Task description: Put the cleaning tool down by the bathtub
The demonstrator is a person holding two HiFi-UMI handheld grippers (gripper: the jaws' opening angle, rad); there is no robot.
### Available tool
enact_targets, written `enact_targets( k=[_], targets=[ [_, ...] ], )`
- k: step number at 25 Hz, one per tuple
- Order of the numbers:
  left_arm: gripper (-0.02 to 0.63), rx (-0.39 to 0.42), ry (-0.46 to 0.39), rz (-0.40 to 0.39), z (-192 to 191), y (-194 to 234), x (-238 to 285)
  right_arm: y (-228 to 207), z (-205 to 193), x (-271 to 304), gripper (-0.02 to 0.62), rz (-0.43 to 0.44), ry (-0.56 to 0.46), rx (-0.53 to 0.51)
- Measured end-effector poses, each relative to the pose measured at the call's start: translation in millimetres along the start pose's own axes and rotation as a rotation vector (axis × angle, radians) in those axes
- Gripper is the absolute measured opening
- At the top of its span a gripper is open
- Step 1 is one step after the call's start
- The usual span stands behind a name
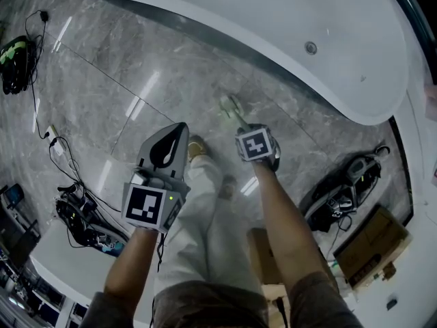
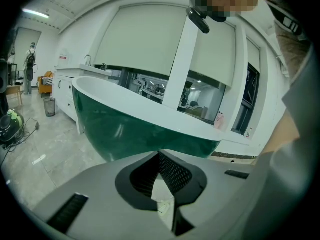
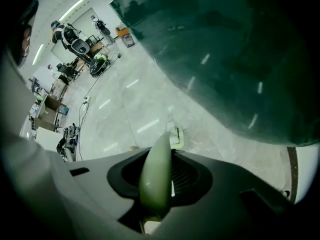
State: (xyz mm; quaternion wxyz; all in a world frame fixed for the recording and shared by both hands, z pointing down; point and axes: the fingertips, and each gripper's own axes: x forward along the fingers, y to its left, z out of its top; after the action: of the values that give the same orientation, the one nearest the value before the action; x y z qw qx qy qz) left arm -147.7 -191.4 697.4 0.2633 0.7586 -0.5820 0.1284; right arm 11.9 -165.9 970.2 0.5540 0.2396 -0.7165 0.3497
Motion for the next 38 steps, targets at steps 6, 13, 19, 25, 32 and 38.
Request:
enact_targets(
  k=[6, 13, 19, 25, 32, 38],
  targets=[
    [0.0, -0.009, 0.051, 0.009, -10.4, 8.2, -1.9, 3.8, -3.1, 11.5, 0.098, 0.014, 0.068, 0.014],
    [0.0, -0.023, 0.072, 0.014, -15.4, 16.2, -1.8, 5.6, -5.9, 14.9, 0.11, -0.011, 0.07, 0.043],
    [0.0, -0.025, 0.064, 0.0, -12.7, 11.4, 1.0, 5.7, -6.7, 9.1, 0.121, -0.064, 0.024, 0.028],
    [0.0, -0.028, 0.064, -0.009, -11.4, 6.4, -1.6, 7.0, 3.8, -6.0, 0.196, -0.069, -0.047, 0.025],
    [0.0, -0.023, 0.067, -0.006, 0.7, -3.5, -16.7, 5.4, 13.5, -41.7, 0.196, -0.09, -0.111, 0.046],
    [0.0, -0.023, 0.037, -0.009, 24.1, -19.8, -33.1, 6.6, 29.2, -98.6, 0.008, -0.13, -0.192, 0.072]
  ],
)
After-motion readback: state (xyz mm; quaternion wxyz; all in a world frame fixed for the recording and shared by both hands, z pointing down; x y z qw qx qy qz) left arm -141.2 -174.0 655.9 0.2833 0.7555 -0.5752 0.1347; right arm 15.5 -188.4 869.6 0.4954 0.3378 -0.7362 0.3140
